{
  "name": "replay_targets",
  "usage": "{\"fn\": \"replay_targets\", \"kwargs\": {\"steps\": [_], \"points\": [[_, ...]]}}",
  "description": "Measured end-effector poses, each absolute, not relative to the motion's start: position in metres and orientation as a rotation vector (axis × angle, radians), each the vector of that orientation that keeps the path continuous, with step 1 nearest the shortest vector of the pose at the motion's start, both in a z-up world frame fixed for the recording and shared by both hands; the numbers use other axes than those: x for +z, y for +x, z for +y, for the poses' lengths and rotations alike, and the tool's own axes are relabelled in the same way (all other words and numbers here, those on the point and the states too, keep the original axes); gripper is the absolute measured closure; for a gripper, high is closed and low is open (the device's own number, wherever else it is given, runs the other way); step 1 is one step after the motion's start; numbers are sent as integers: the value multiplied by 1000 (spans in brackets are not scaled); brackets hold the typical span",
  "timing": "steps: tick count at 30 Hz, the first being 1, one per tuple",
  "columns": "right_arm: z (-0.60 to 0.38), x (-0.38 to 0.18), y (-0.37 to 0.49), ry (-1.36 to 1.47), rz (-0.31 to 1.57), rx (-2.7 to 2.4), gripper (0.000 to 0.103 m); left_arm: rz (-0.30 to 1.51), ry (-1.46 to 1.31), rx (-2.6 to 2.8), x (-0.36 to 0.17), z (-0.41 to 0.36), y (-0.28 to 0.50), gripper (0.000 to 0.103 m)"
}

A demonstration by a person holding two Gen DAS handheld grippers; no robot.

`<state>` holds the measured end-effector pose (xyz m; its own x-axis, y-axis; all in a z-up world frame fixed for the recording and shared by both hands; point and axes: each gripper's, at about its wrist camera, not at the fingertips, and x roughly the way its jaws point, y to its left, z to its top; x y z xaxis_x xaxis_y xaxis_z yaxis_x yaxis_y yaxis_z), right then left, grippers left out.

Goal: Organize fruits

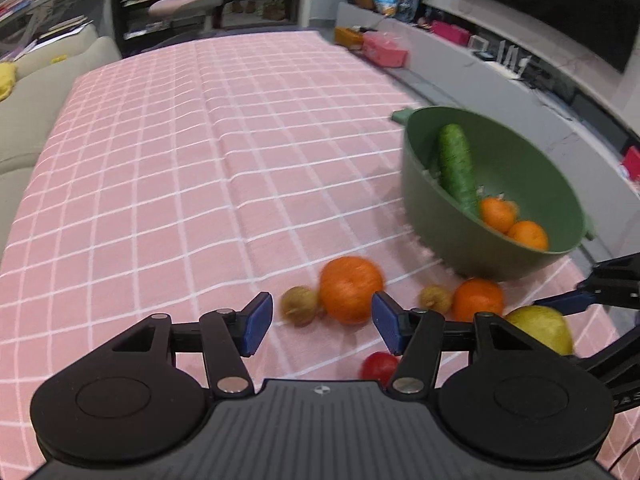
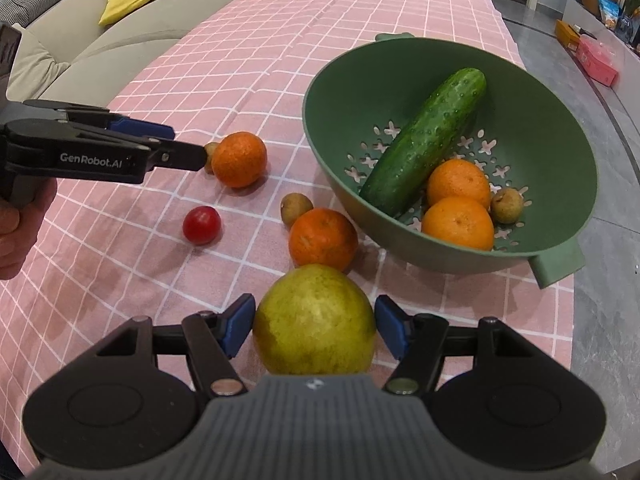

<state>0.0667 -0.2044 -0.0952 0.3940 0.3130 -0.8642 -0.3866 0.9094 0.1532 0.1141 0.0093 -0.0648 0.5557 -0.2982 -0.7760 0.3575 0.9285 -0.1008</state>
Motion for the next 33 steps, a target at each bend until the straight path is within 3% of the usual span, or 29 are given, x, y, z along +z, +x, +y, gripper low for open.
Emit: {"fn": "replay_targets", "kwargs": {"steps": [14, 29, 33], "points": [[-199, -99, 72, -91, 1115, 433, 40, 824, 127, -421, -72, -13, 121, 35], [-201, -99, 72, -100, 1129, 452, 40, 864, 325, -469, -94, -42, 134, 36], [-199, -101, 71, -111, 1136, 454, 40, 891, 379, -467, -101, -49, 137, 41]]}}
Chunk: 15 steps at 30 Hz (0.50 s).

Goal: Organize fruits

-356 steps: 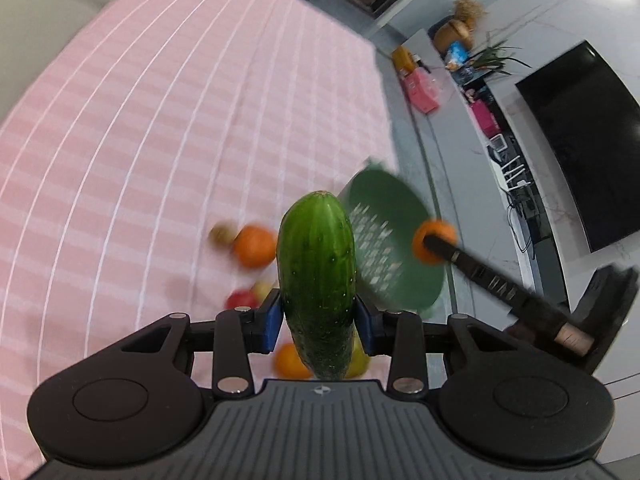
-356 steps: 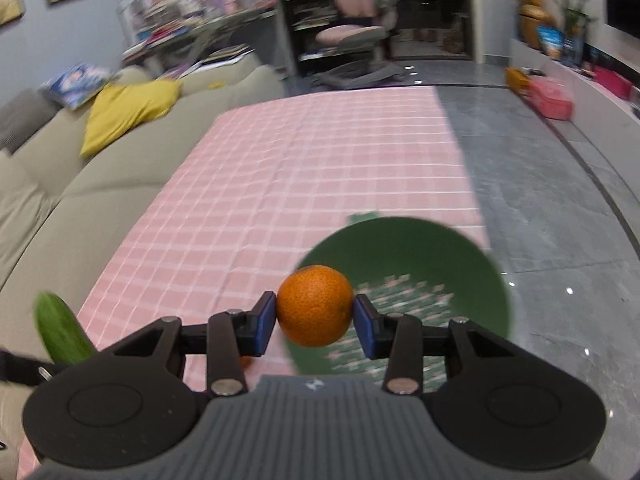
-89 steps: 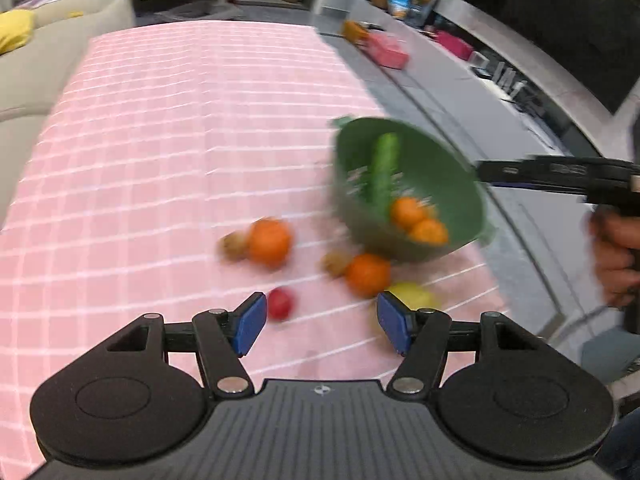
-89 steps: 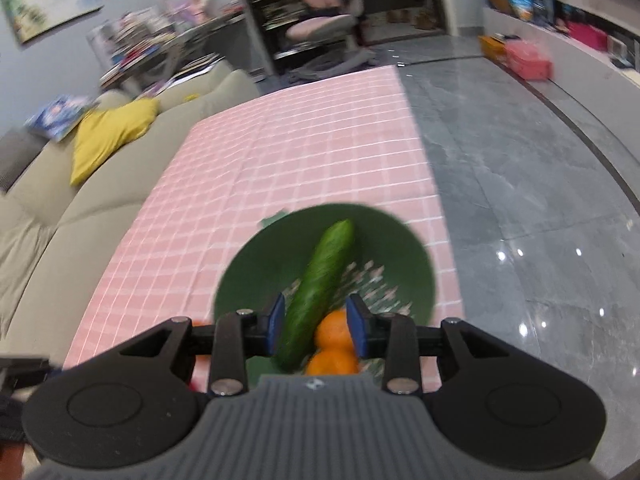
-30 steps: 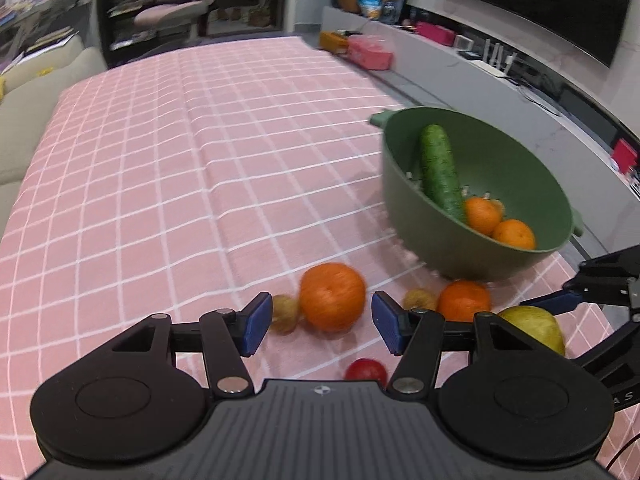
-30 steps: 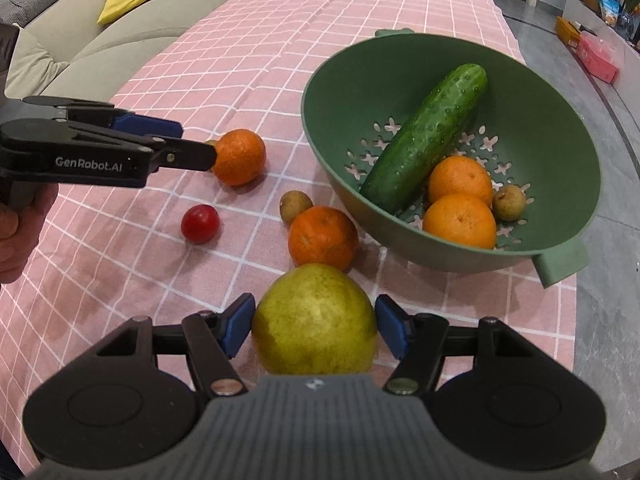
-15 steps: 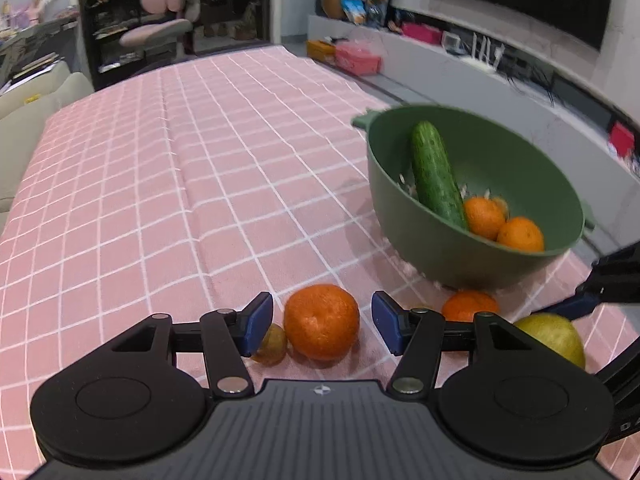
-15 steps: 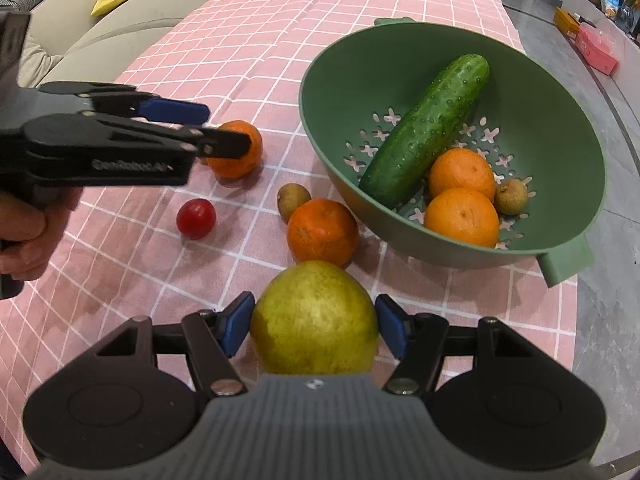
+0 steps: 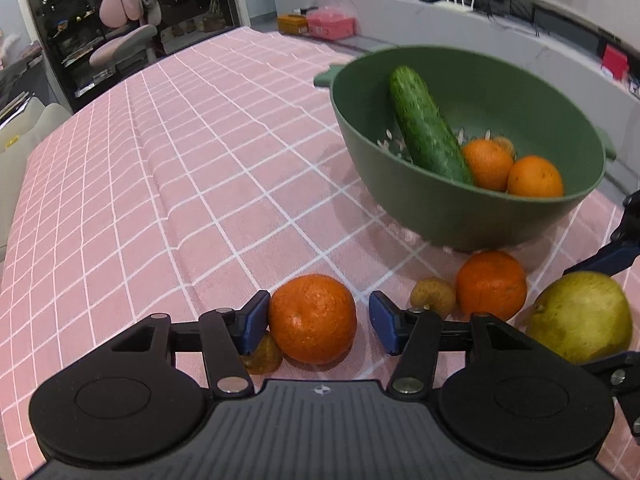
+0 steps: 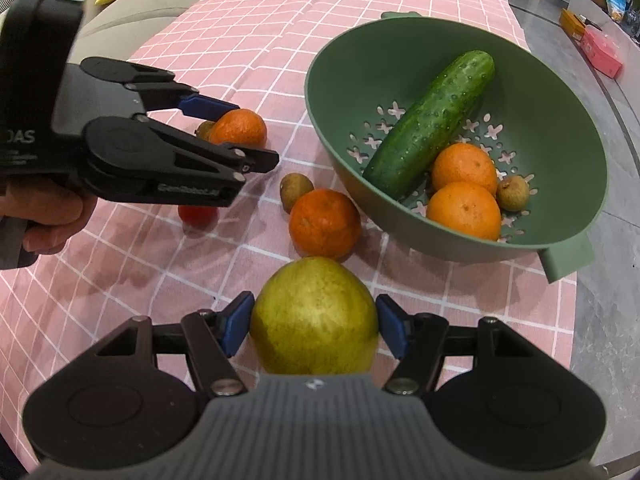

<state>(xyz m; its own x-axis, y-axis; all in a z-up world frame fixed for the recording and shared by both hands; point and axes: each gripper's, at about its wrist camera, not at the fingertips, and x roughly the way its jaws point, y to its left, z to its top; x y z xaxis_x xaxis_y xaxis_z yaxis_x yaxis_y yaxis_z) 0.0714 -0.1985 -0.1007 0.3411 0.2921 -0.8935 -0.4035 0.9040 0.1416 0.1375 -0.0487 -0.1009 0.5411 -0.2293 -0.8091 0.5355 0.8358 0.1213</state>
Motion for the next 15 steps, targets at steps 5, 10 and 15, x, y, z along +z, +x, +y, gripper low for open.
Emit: {"fn": "replay_targets", "kwargs": {"steps": [5, 10, 15], "points": [[-198, -101, 72, -115, 1135, 459, 40, 900, 375, -446, -101, -47, 139, 53], [-199, -101, 73, -107, 1136, 463, 41, 940, 343, -458, -97, -43, 142, 55], [-203, -101, 76, -89, 1151, 464, 41, 950, 301, -491, -78, -42, 138, 55]]}}
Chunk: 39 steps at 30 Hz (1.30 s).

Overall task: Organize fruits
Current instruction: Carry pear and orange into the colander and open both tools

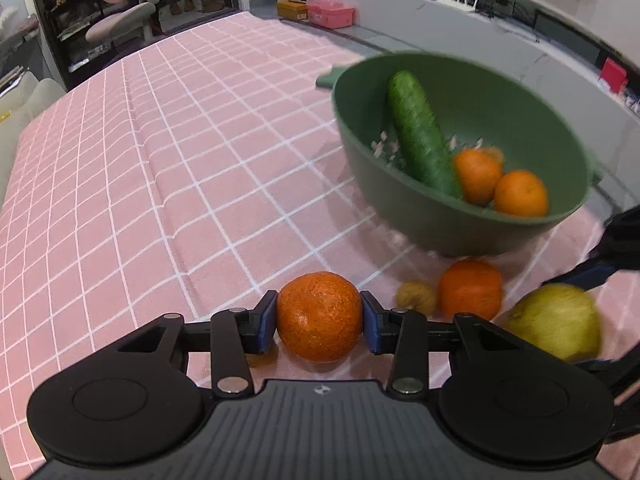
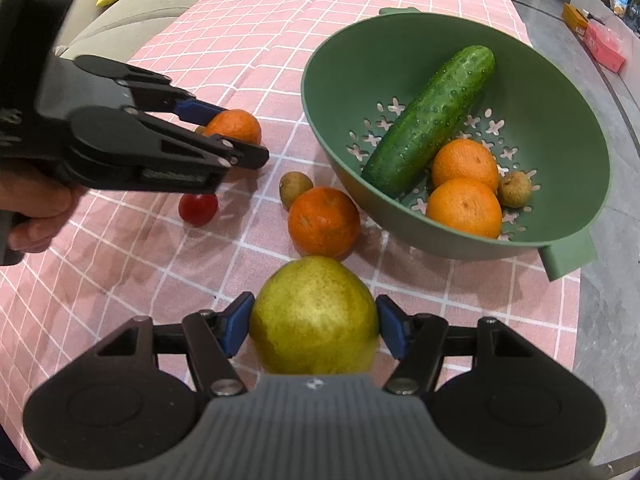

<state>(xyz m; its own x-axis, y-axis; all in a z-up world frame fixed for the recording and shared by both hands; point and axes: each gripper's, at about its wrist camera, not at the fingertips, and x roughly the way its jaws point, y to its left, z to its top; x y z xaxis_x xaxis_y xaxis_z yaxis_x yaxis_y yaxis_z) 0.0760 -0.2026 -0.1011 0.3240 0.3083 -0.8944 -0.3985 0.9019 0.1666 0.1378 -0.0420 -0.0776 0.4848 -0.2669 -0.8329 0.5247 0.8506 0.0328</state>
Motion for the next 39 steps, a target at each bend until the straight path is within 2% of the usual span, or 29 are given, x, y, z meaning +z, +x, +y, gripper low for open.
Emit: {"fn": "replay_targets", "kwargs": {"steps": [6, 16, 25, 31, 35, 39], "points": [[-212, -91, 76, -40, 1151, 482, 41, 907, 301, -465, -32, -37, 127, 55], [-227, -35, 71, 65, 1035, 528, 41, 849, 327, -408, 28, -33, 105, 55], [-268, 14, 98, 147, 930, 434, 41, 829, 367, -459, 37, -73, 109, 55], [-287, 59, 140, 33, 869, 390, 41, 810, 360, -515, 35, -122, 120, 55], [-290, 65, 169, -1, 877, 408, 41, 872, 304, -517, 13, -151, 130, 55], [-291, 48, 195, -5, 912, 410, 41, 947, 266, -510, -11, -168, 135, 55]]}}
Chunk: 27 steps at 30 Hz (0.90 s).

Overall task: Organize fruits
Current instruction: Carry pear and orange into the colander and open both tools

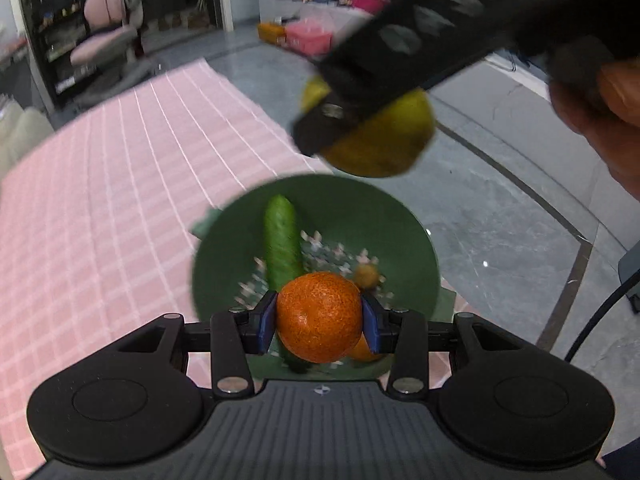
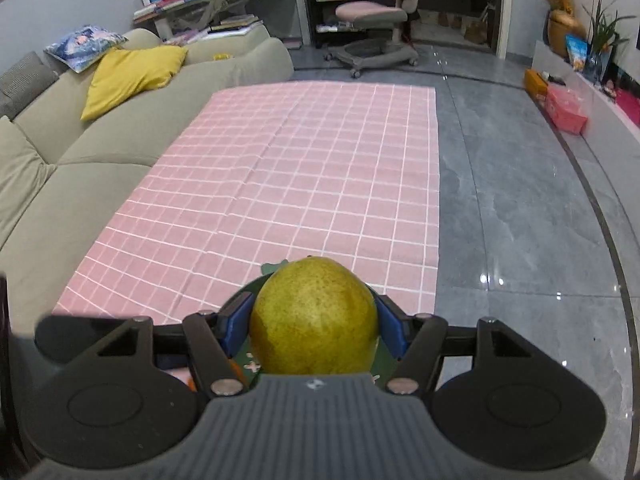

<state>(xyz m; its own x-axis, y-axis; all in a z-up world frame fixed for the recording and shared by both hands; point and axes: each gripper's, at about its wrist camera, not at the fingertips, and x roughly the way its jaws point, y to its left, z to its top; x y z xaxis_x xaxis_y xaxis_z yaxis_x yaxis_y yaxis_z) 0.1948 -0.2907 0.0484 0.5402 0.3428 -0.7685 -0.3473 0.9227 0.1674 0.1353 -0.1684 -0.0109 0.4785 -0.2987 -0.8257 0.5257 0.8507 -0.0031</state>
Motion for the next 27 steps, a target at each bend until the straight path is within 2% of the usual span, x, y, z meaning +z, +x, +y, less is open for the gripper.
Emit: {"fn": "replay_targets", "kwargs": {"steps": [14, 27], "points": [[-282, -40, 223, -68, 1027, 449, 41, 1013, 175, -506, -40, -180, 149, 55], [-287, -66, 242, -118, 1055, 515, 40, 1058, 106, -523, -51, -198, 155, 55]]}}
